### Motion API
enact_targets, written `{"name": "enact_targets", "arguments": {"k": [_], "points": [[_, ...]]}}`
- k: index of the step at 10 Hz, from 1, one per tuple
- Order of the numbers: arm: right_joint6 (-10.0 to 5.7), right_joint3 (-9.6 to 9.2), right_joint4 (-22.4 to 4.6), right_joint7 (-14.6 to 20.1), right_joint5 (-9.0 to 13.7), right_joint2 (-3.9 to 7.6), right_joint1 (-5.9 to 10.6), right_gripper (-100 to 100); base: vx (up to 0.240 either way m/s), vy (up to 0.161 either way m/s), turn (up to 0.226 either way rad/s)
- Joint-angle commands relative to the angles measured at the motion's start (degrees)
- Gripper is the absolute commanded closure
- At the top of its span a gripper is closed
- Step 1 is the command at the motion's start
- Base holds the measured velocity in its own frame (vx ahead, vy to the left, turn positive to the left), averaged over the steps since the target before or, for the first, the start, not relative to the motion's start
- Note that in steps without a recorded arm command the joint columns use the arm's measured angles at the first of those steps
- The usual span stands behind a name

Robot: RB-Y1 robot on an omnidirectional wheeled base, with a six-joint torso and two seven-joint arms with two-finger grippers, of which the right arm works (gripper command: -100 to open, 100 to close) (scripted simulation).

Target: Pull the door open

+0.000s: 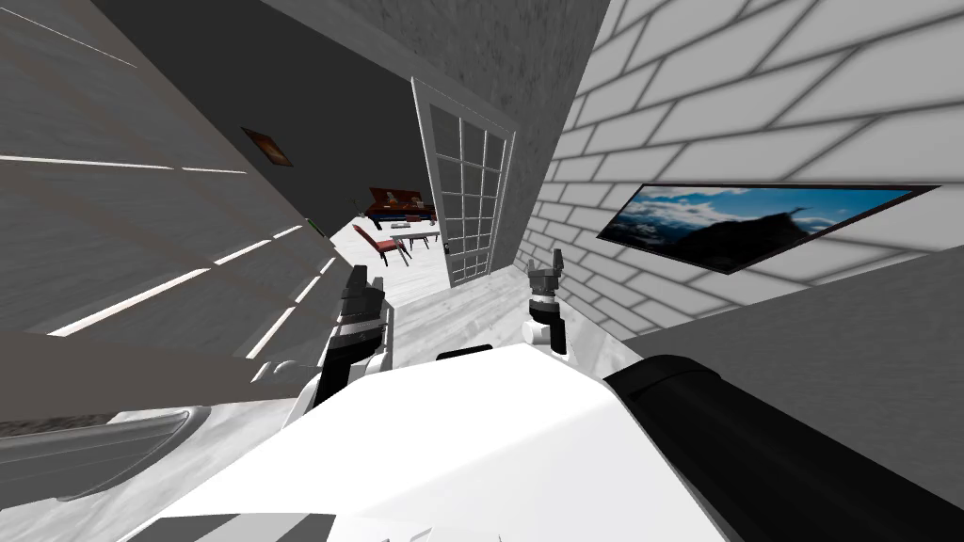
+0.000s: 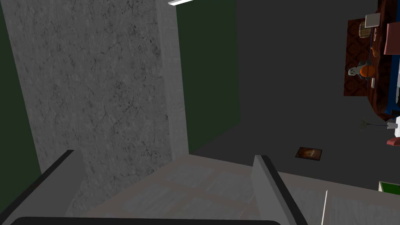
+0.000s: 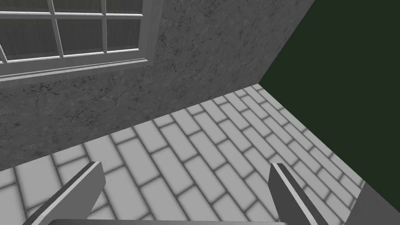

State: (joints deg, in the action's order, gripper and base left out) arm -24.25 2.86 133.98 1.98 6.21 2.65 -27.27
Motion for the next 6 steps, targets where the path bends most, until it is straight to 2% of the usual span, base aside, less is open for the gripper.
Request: {"name": "enact_targets", "arguments": {"k": [1, 6], "points": [[-0.69, -0.20, -1.7, -1.1, -0.8, 0.34, 0.57, -100, 0.075, 0.013, -0.045], [-3.07, -0.92, -7.7, -4.8, -3.7, 1.25, 2.57, -100, 0.161, 0.033, -0.030]]}}
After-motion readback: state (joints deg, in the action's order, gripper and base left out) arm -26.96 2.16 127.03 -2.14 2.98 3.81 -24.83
